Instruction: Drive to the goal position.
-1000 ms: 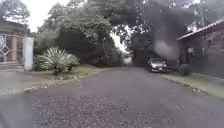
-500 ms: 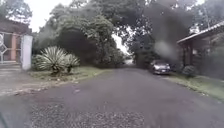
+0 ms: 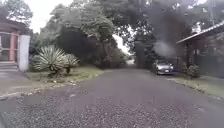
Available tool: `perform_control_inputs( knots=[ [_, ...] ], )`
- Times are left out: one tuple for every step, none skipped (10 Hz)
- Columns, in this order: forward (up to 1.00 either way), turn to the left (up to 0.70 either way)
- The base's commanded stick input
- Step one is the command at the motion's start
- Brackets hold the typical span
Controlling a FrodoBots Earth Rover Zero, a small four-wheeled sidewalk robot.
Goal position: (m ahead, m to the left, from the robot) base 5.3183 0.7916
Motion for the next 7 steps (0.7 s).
perform_control_inputs(
  knots=[
    [0.70,0.00],
    [0.70,0.00],
    [0.70,0.00],
    [0.70,0.00],
    [0.70,0.00],
    [0.70,0.00],
    [0.70,0.00]
  ],
)
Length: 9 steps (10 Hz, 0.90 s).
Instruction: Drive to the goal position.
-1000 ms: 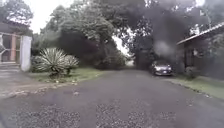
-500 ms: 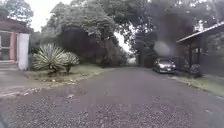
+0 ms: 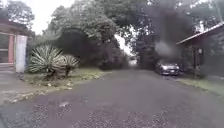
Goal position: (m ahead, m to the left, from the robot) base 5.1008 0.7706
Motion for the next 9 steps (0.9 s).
perform_control_inputs(
  knots=[
    [0.70,0.00],
    [0.70,0.00],
    [0.70,0.00],
    [0.70,0.00],
    [0.70,0.00],
    [0.70,-0.12],
    [0.61,-0.39],
    [0.28,-0.56],
    [0.00,-0.70]
  ],
)
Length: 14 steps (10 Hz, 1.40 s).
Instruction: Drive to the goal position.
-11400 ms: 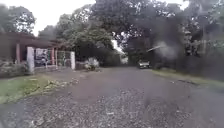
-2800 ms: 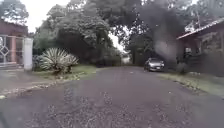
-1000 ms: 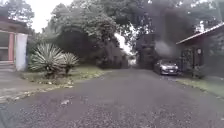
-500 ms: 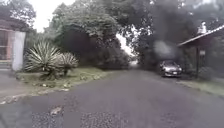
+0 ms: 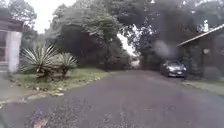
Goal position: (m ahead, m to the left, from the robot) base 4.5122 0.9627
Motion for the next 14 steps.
perform_control_inputs(
  knots=[
    [0.00,-0.70],
    [0.47,-0.47],
    [0.70,-0.35],
    [0.70,-0.35],
    [0.70,-0.35],
    [0.70,-0.35],
    [0.70,-0.35],
    [0.70,-0.35],
    [0.70,-0.27],
    [0.70,-0.17],
    [0.70,-0.07],
    [0.70,0.00],
    [0.70,0.00],
    [0.70,0.00]
  ],
)
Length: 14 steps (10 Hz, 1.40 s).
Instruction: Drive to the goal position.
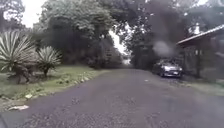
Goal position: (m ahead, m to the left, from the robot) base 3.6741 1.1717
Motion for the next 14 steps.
perform_control_inputs(
  knots=[
    [0.70,0.00],
    [0.70,0.00],
    [0.70,0.00],
    [0.70,0.00],
    [0.70,0.00],
    [0.70,0.00],
    [0.70,0.00],
    [0.70,0.00],
    [0.70,0.00],
    [0.70,0.00],
    [0.70,0.00],
    [0.70,0.00],
    [0.70,0.00],
    [0.70,0.00]
  ],
)
